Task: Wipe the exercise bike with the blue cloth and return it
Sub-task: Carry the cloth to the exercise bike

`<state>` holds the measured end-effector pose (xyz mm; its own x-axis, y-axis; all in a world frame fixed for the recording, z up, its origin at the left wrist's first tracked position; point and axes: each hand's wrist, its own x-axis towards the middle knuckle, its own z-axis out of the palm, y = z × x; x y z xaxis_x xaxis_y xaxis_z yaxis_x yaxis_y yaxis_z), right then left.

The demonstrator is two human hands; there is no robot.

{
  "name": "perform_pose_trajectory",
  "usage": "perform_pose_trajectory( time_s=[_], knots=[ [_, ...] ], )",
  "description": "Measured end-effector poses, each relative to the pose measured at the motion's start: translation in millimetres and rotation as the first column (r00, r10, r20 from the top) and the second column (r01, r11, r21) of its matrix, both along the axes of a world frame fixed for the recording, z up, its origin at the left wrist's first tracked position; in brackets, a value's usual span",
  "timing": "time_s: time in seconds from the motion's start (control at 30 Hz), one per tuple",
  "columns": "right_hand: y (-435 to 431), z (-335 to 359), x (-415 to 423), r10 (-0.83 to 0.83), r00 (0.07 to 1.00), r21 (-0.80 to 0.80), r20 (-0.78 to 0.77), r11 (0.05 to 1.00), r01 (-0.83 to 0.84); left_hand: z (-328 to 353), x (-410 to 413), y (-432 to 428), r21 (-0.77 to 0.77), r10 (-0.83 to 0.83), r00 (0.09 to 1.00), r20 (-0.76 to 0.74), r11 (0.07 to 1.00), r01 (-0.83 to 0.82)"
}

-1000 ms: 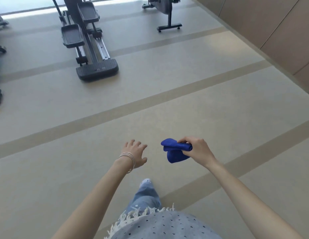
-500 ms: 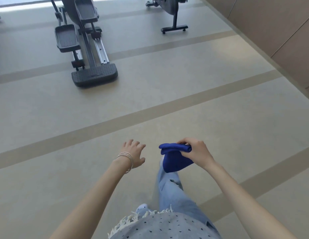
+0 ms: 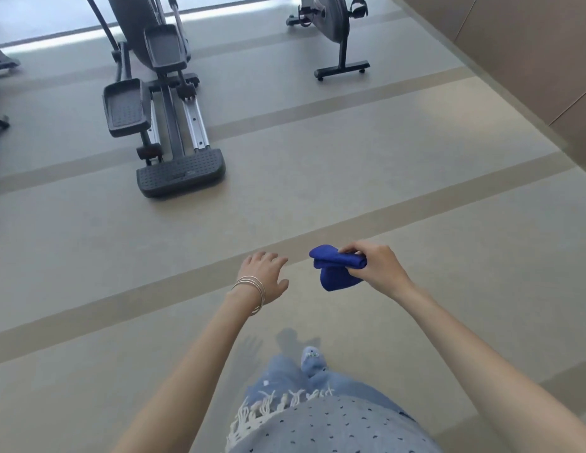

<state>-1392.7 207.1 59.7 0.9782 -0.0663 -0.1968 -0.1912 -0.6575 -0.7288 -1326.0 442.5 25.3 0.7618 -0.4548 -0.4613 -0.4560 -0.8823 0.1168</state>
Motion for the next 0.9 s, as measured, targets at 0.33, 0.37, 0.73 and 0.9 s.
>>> perform_pose_trajectory(
  time_s=[0.33, 0.37, 0.73, 0.9],
  knots=[
    [-44, -14, 116, -0.016, 0.999, 0.023, -0.03, 1.0, 0.017, -14, 129, -43, 0.039, 0.012, 0.999, -0.032, 0.999, -0.011],
    [-47, -14, 133, -0.015, 1.0, 0.027, -0.022, 1.0, 0.016, -15, 146, -47, 0.046, 0.011, 0.999, -0.035, 0.999, -0.009],
    [-80, 6, 356, 0.01, 0.999, -0.113, 0.039, 0.994, -0.005, 7, 368, -84, 0.063, -0.05, 0.999, 0.021, 0.997, 0.049],
    [-90, 7, 421, -0.009, 0.999, -0.084, 0.044, 0.996, 0.013, 9, 438, -95, 0.083, -0.075, 0.996, 0.043, 0.994, 0.071]
  ],
)
